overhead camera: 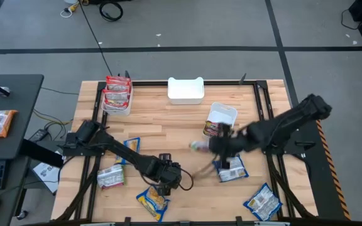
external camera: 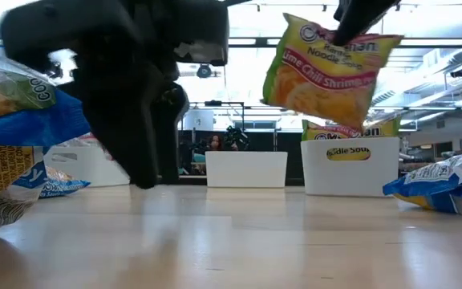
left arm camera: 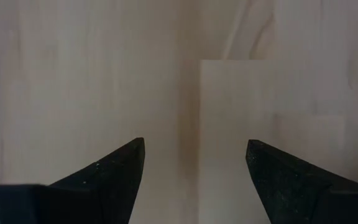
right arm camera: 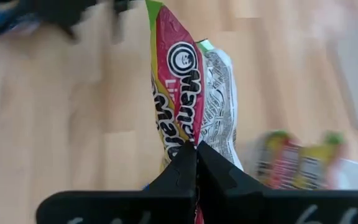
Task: Sort Maruchan noodles
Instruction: Put the green noodle pack into the right white bin
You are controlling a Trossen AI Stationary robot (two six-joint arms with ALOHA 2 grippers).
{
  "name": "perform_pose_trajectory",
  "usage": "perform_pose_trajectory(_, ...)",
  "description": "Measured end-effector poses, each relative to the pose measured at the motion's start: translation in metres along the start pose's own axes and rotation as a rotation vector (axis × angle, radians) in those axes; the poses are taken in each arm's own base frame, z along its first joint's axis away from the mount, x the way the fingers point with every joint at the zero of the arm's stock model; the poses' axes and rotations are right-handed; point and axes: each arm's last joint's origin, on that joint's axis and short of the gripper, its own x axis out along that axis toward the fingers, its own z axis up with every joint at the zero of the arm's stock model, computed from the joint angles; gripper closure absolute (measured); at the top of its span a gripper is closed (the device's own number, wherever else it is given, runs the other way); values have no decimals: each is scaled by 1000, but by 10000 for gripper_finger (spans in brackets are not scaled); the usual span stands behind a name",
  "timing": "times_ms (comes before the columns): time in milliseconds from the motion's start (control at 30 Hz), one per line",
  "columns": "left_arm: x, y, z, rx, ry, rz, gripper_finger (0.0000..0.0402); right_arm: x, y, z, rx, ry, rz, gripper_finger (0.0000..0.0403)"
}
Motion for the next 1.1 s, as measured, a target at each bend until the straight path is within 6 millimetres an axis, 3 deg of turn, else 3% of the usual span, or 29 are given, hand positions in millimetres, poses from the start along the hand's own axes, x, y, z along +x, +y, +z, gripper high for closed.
perform_pose_trajectory(233,-12,-5,-4,83,-23,44,116,-31,-57,5,81,-67,-3,398)
perform_pose_trajectory(567,-91,10,12,101,-286,55,146,-66,-105,-2,111,-170,-68,399)
perform_pose_trajectory(800,-121,11,25,185,-487,24,167,-37,-139,-17,190,-48,-146,400)
perform_pose_trajectory(1100,-113,17,18,171,-464,99,194,-10,-166,-52,274,73,-80,400)
